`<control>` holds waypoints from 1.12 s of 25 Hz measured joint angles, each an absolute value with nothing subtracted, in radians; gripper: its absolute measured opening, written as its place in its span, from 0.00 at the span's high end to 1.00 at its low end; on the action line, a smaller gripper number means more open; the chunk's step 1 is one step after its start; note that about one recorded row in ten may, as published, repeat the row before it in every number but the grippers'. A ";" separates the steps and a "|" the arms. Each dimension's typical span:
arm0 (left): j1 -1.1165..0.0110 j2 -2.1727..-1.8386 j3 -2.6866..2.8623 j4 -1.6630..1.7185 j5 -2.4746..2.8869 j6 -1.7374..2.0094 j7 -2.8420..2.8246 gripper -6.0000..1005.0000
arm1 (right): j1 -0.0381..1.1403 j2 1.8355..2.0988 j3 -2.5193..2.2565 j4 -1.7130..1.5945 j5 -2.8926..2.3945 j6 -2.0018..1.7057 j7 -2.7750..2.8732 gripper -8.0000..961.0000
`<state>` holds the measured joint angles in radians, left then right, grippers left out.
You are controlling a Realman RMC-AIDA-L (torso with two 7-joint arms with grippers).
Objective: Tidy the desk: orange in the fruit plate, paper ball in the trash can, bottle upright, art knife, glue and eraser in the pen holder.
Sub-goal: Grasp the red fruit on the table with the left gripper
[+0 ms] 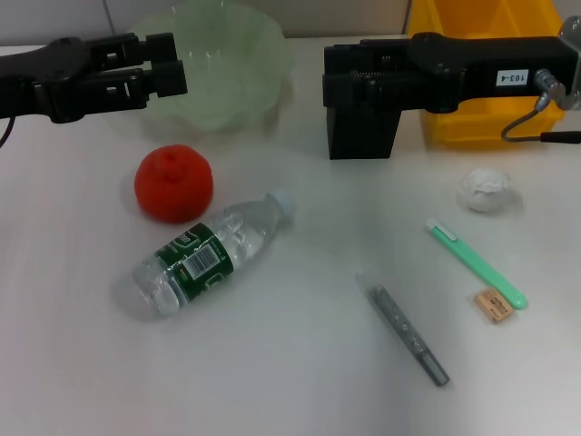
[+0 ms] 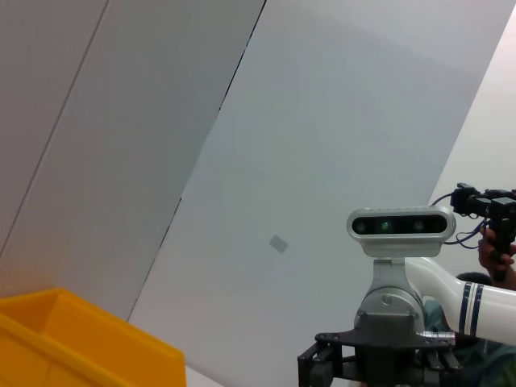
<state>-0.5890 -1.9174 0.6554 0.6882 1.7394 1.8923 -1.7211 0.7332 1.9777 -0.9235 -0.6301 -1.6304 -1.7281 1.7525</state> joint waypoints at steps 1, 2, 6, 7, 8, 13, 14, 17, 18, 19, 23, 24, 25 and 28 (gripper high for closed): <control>-0.589 -1.918 0.656 0.688 1.739 1.892 -1.722 0.23 | 0.733 1.978 -0.924 -0.629 -1.631 -1.730 1.753 0.21; -0.589 -1.918 0.656 0.688 1.739 1.893 -1.723 0.23 | 0.732 1.978 -0.923 -0.629 -1.631 -1.731 1.753 0.21; -0.588 -1.919 0.665 0.689 1.739 1.894 -1.727 0.22 | 0.733 1.982 -0.923 -0.629 -1.644 -1.737 1.753 0.21; -0.587 -1.919 0.666 0.689 1.739 1.894 -1.730 0.22 | 0.733 1.983 -0.924 -0.630 -1.646 -1.737 1.753 0.21; -0.587 -1.919 0.666 0.689 1.739 1.894 -1.732 0.22 | 0.734 1.984 -0.923 -0.631 -1.648 -1.737 1.753 0.21; -0.579 -1.919 0.666 0.689 1.750 1.880 -1.738 0.23 | 0.737 1.984 -0.921 -0.629 -1.654 -1.736 1.753 0.21; -0.579 -1.919 0.666 0.689 1.750 1.880 -1.738 0.23 | 0.737 1.986 -0.919 -0.629 -1.654 -1.732 1.753 0.21; -0.571 -1.920 0.665 0.693 1.804 1.801 -1.761 0.23 | 0.729 1.992 -0.894 -0.631 -1.648 -1.710 1.744 0.21; -0.568 -1.922 0.665 0.695 1.829 1.760 -1.770 0.23 | 0.720 1.996 -0.853 -0.632 -1.641 -1.692 1.729 0.21; -0.566 -1.925 0.665 0.696 1.862 1.710 -1.777 0.23 | 0.720 1.996 -0.853 -0.632 -1.641 -1.692 1.729 0.21; -0.559 -1.944 0.666 0.694 1.958 1.559 -1.778 0.23 | 0.703 1.998 -0.769 -0.625 -1.638 -1.685 1.705 0.21; -0.556 -1.951 0.666 0.694 1.973 1.526 -1.775 0.23 | 0.701 1.998 -0.767 -0.627 -1.637 -1.686 1.704 0.21; -0.552 -1.957 0.666 0.696 1.989 1.491 -1.769 0.23 | 0.701 1.998 -0.767 -0.627 -1.637 -1.686 1.704 0.21; -0.548 -1.974 0.667 0.699 2.021 1.430 -1.750 0.23 | 0.700 1.996 -0.774 -0.630 -1.637 -1.694 1.704 0.21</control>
